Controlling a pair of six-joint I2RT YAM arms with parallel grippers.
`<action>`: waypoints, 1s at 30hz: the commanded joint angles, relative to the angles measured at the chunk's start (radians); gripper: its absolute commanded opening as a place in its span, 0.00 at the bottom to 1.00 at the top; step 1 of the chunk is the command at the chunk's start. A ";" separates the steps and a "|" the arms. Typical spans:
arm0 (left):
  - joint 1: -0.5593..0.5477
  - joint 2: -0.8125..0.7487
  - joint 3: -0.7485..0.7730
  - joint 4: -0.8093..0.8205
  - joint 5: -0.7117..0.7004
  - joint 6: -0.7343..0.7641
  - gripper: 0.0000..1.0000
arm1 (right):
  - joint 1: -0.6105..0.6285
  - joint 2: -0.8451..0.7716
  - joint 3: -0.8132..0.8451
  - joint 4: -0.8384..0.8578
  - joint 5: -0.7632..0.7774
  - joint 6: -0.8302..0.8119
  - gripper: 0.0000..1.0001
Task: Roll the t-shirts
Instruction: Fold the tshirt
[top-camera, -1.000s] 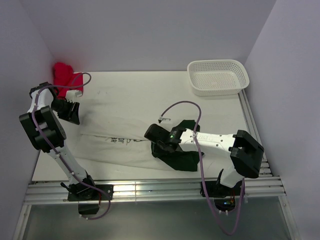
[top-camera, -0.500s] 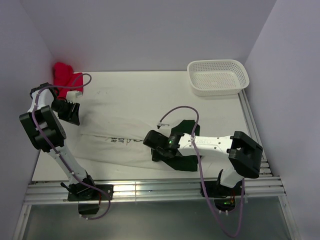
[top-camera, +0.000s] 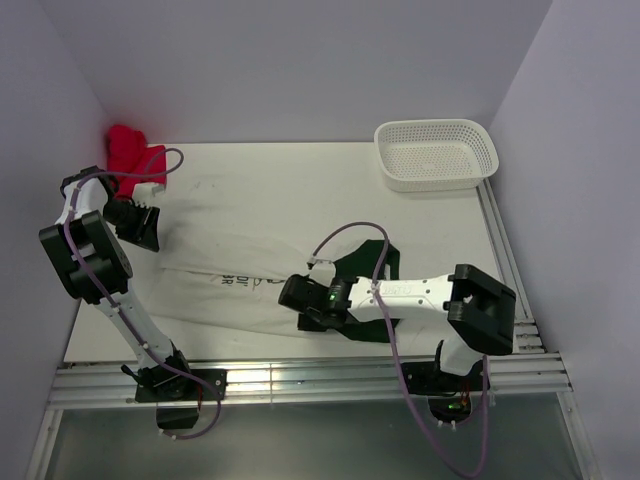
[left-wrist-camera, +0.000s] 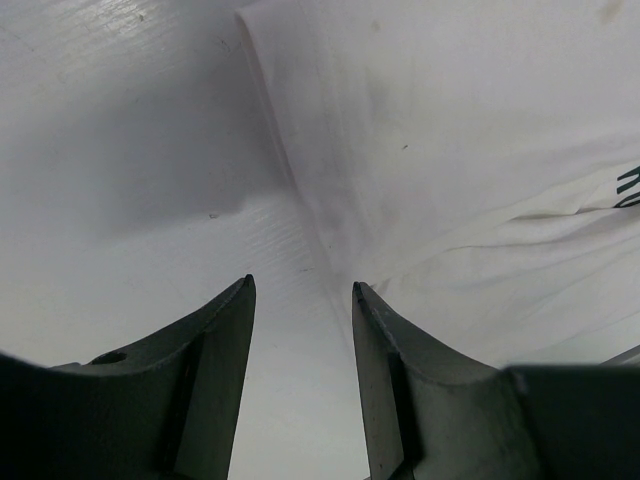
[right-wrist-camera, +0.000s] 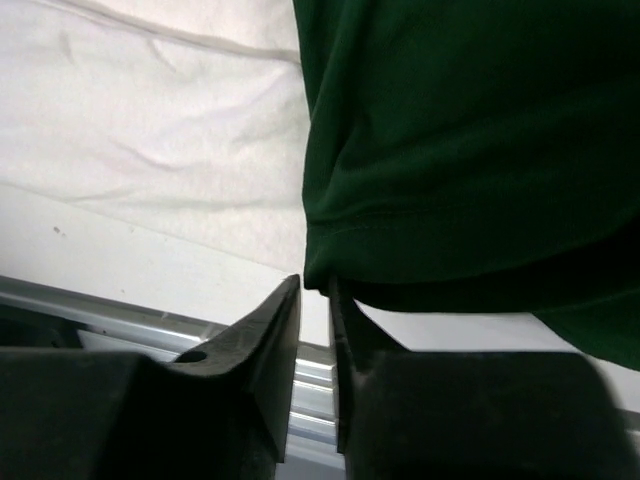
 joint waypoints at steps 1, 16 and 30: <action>-0.003 0.006 -0.008 -0.001 0.003 0.031 0.49 | 0.020 -0.055 -0.017 -0.016 0.036 0.046 0.26; -0.002 0.010 -0.001 -0.007 0.006 0.030 0.49 | -0.184 -0.197 0.103 -0.117 0.186 -0.121 0.43; -0.003 0.033 0.023 -0.013 0.027 0.020 0.50 | -0.448 -0.052 0.063 -0.059 0.085 -0.255 0.41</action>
